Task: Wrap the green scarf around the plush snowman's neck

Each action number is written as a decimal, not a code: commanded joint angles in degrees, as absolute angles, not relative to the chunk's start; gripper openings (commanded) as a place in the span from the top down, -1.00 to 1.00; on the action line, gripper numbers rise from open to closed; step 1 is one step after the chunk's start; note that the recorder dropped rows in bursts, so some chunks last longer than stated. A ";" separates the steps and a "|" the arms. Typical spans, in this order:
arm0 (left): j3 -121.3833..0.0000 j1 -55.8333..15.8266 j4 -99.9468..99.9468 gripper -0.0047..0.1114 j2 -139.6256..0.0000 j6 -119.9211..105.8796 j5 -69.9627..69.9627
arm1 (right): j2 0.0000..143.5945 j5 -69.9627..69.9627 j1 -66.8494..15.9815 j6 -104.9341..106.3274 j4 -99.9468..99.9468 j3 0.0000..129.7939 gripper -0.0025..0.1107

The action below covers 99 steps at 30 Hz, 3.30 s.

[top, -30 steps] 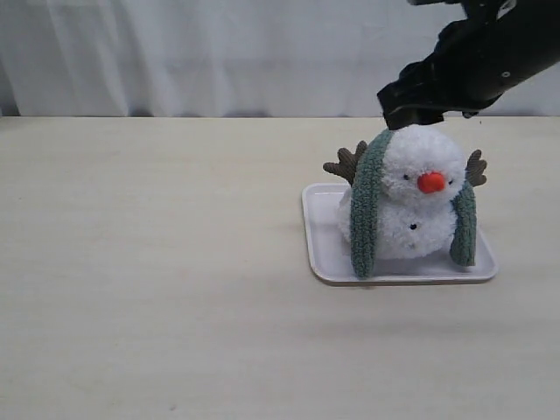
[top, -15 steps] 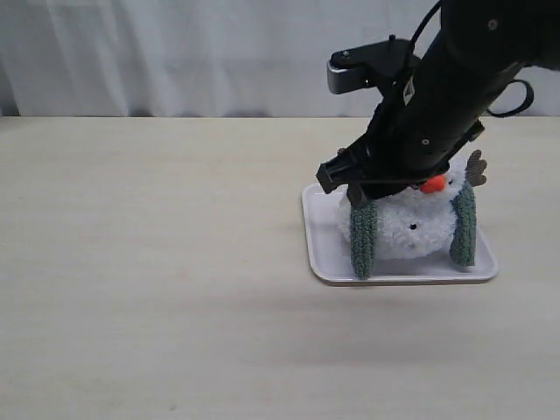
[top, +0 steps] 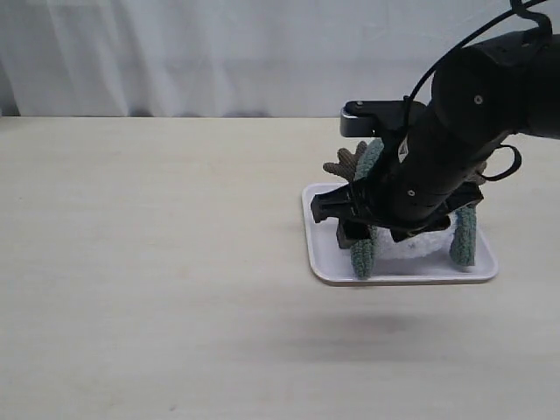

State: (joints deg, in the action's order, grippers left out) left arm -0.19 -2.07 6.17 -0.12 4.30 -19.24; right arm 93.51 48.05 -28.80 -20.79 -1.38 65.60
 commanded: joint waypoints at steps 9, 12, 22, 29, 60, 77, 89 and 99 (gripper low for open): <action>0.00 -1.99 5.92 0.92 0.00 4.36 -18.51 | 97.65 39.76 -28.87 -30.23 -15.95 65.24 -0.14; 0.00 -1.99 5.92 0.92 0.00 4.36 -18.51 | 98.52 35.74 -29.43 -30.72 -16.31 65.11 -0.14; 0.00 -1.99 5.92 0.92 0.00 4.36 -18.51 | 101.44 37.81 -33.50 -50.00 -36.17 65.11 -0.14; 0.00 -1.99 5.92 0.92 0.00 4.36 -18.51 | 104.15 36.97 -33.50 -53.41 -38.21 65.11 -0.14; 0.00 -1.99 5.92 0.92 0.00 4.36 -18.51 | 96.28 44.76 -33.50 -35.54 -36.41 65.23 0.89; 0.00 -1.99 5.92 0.92 0.00 4.36 -18.51 | 106.36 54.09 -33.50 -22.99 -30.88 74.29 0.89; 0.00 -1.99 5.92 0.92 0.00 4.36 -18.51 | 107.98 55.73 -33.50 -12.27 -23.81 74.42 0.89; 0.00 -1.99 5.92 0.92 0.00 4.36 -18.51 | 110.09 63.13 -33.50 -12.43 -29.55 74.53 0.89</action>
